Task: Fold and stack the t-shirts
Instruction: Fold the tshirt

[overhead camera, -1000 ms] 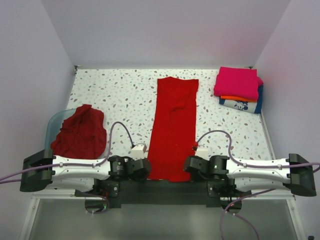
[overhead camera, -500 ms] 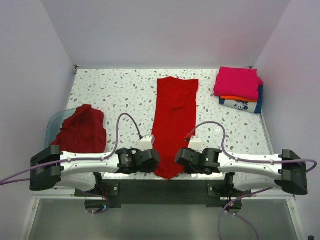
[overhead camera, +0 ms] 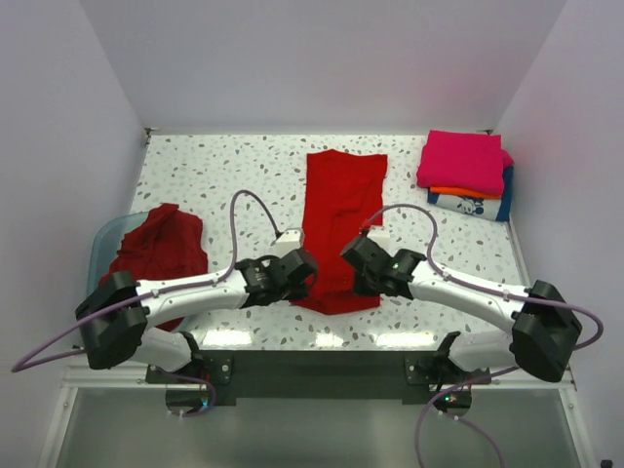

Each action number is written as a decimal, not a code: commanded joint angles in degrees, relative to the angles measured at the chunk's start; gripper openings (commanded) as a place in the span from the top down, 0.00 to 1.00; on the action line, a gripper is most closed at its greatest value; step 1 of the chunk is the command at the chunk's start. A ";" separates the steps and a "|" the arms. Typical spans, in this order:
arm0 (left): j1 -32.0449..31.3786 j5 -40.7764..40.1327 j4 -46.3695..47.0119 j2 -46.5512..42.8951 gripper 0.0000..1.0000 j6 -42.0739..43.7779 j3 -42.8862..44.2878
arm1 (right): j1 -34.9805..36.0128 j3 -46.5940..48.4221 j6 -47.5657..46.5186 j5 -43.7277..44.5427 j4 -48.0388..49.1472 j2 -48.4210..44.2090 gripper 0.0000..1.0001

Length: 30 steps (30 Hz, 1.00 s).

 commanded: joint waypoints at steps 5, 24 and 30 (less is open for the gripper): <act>6.65 -1.94 3.81 5.58 1.00 7.04 8.00 | -8.94 6.18 -9.04 -1.18 3.46 4.85 1.00; 17.99 1.13 6.80 20.00 1.00 12.84 20.75 | -22.84 18.66 -18.45 -5.93 5.66 19.53 1.00; 19.92 3.50 8.38 23.16 1.00 15.65 25.14 | -25.91 21.13 -20.12 -6.98 6.28 22.78 1.00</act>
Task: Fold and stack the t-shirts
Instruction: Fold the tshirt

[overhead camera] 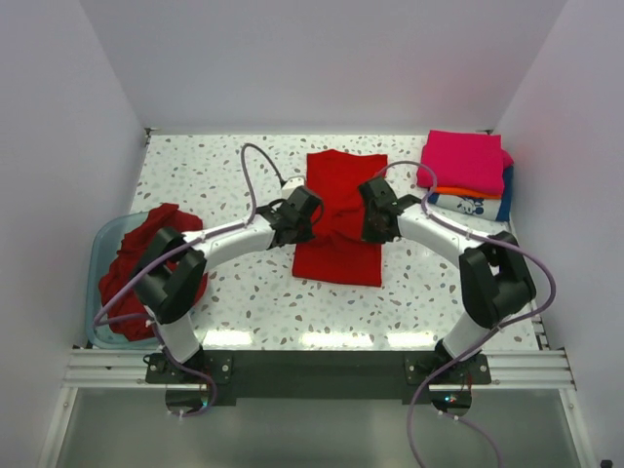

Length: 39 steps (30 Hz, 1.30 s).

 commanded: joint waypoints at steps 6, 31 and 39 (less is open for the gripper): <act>2.51 3.19 3.24 6.42 1.00 5.52 10.16 | -3.92 5.42 -3.30 -2.40 2.41 4.77 1.00; 8.05 -3.05 -4.58 8.37 0.10 13.08 28.19 | -12.18 21.51 -7.86 -3.02 -3.91 7.25 0.35; 7.79 3.35 2.36 -4.88 0.09 12.55 6.87 | -12.18 6.50 -7.34 -8.62 -1.02 -4.71 0.30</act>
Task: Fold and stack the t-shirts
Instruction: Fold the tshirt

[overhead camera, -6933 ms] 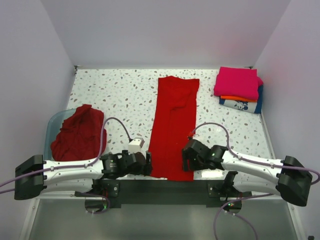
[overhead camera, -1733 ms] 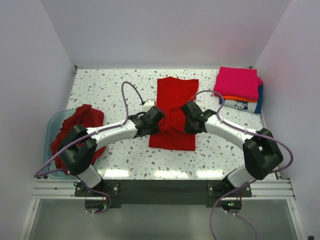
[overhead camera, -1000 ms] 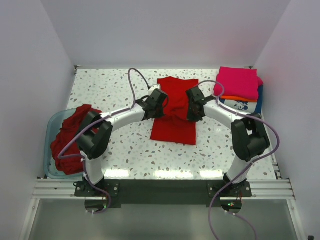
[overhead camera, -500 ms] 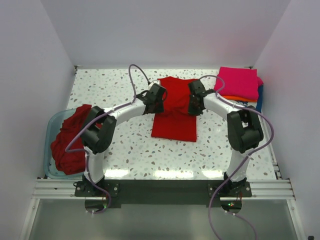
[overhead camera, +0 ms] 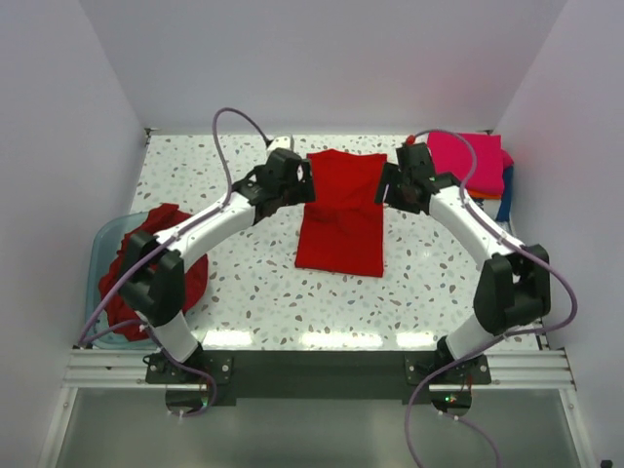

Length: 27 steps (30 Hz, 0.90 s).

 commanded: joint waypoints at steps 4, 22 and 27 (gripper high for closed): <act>-0.96 6.04 6.84 -10.84 0.09 0.97 -18.74 | 0.47 -14.92 1.34 -7.31 3.52 -10.59 0.30; -4.48 12.55 19.32 -17.19 0.13 -5.35 -38.54 | 2.85 -36.04 6.80 -12.50 12.32 -18.26 0.32; -4.48 12.64 20.03 -15.18 0.15 -6.33 -38.45 | 3.02 -35.86 7.06 -12.76 13.20 -16.15 0.35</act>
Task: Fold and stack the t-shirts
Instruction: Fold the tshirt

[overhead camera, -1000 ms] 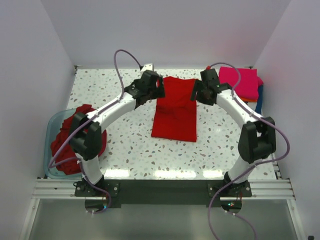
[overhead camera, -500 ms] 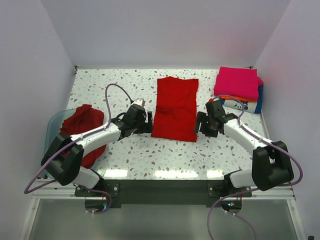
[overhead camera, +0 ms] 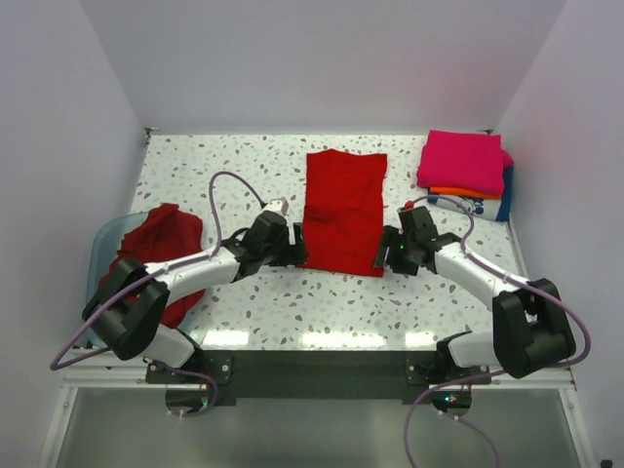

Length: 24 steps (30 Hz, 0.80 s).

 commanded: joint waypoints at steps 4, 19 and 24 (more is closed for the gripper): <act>-0.11 0.40 3.55 2.96 0.16 -1.39 0.46 | 0.95 -0.37 1.35 -1.13 3.87 2.30 0.38; -0.81 0.57 3.55 8.32 0.26 -1.65 0.20 | 5.25 -0.63 2.67 1.68 4.31 5.91 0.47; -1.42 0.40 3.55 8.76 0.37 -1.56 0.28 | 5.35 -1.07 3.02 2.65 4.22 6.09 0.54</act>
